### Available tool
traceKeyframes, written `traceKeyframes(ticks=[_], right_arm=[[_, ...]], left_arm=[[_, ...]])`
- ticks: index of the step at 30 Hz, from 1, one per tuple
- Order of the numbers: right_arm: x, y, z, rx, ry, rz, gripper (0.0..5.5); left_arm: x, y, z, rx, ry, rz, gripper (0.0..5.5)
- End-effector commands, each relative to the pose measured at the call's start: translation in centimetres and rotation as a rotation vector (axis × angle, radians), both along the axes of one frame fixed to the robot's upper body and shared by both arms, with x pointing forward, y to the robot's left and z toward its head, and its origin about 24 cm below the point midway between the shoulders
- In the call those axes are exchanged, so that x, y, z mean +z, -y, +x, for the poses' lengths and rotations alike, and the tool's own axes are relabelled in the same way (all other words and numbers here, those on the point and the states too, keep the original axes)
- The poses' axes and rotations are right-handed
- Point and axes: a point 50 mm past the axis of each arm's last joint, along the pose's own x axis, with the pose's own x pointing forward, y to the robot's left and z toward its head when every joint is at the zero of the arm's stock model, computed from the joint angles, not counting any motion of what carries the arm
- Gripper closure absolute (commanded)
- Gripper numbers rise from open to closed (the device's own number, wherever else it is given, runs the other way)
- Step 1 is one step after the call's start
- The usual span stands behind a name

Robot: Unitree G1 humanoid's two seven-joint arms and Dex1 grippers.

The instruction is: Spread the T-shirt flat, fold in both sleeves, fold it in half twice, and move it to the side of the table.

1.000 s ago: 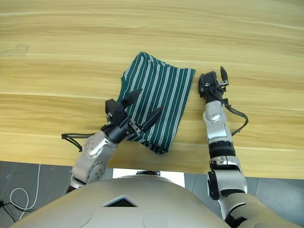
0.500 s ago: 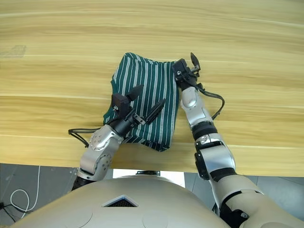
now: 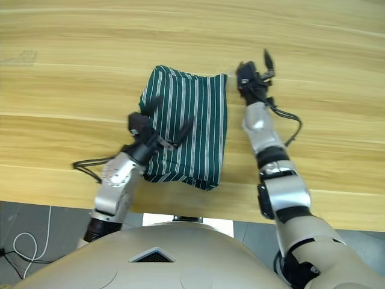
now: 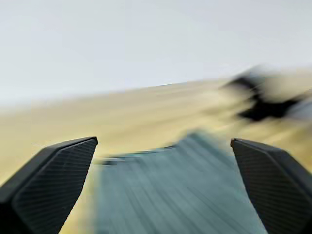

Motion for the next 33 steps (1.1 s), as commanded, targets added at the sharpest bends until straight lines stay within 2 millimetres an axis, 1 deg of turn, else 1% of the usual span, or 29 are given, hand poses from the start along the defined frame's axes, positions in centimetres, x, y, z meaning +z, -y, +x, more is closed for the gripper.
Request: traceKeyframes(ticks=[1,2,4,6,7,10,12,13,15,17,19,20,23,25,28,33], right_arm=[[1.0,2.8,-6.6,0.151,0.040,-0.261,2.02],[0.8,3.2,-7.8,0.206,0.014,-0.311,2.02],[-0.2,4.1,-9.3,0.313,-0.061,-0.407,2.02],[-1.4,5.0,-10.5,0.402,-0.155,-0.474,2.02],[-1.8,5.3,-11.0,0.444,-0.190,-0.497,2.02],[-2.6,5.4,-12.9,0.641,-0.301,-0.552,2.02],[-2.6,5.6,-14.4,0.746,-0.364,-0.573,2.02],[-2.4,5.7,-15.3,0.800,-0.396,-0.582,2.02],[-1.7,5.7,-16.9,0.879,-0.443,-0.587,2.02],[-0.6,4.9,-18.1,0.963,-0.461,-0.569,2.02],[-0.1,4.0,-19.0,1.040,-0.485,-0.559,2.02],[0.0,3.7,-19.3,1.069,-0.498,-0.555,2.02],[0.2,2.4,-19.5,1.148,-0.512,-0.552,2.02],[0.1,1.6,-19.3,1.174,-0.498,-0.547,2.02],[-0.3,0.7,-18.6,1.184,-0.477,-0.542,2.02],[-0.7,0.0,-17.9,1.198,-0.463,-0.537,2.02]], left_arm=[[1.2,-9.7,0.3,0.193,0.212,0.568,0.43],[0.9,-11.5,-0.3,0.195,0.201,0.664,0.43],[0.2,-13.9,-1.4,0.176,0.180,0.873,0.43],[-0.6,-14.8,-2.3,0.080,0.178,1.067,0.43],[-1.0,-14.9,-2.7,0.031,0.178,1.125,0.43],[-2.5,-14.3,-4.7,-0.176,0.121,1.219,0.43],[-3.3,-13.7,-5.6,-0.296,0.070,1.252,0.43],[-3.5,-13.2,-6.1,-0.358,0.051,1.252,0.43],[-3.5,-11.9,-6.5,-0.469,0.035,1.232,0.43],[-3.1,-10.9,-6.8,-0.572,0.032,1.216,0.43],[-2.6,-10.3,-6.8,-0.636,0.035,1.209,0.43],[-2.5,-10.2,-6.8,-0.651,0.036,1.208,0.43],[-2.4,-9.8,-6.7,-0.705,0.041,1.209,0.97],[-2.5,-9.3,-6.6,-0.747,0.046,1.198,1.25],[-2.8,-8.7,-6.5,-0.790,0.043,1.177,1.25],[-3.6,-8.1,-6.5,-0.892,0.009,1.142,1.25]])
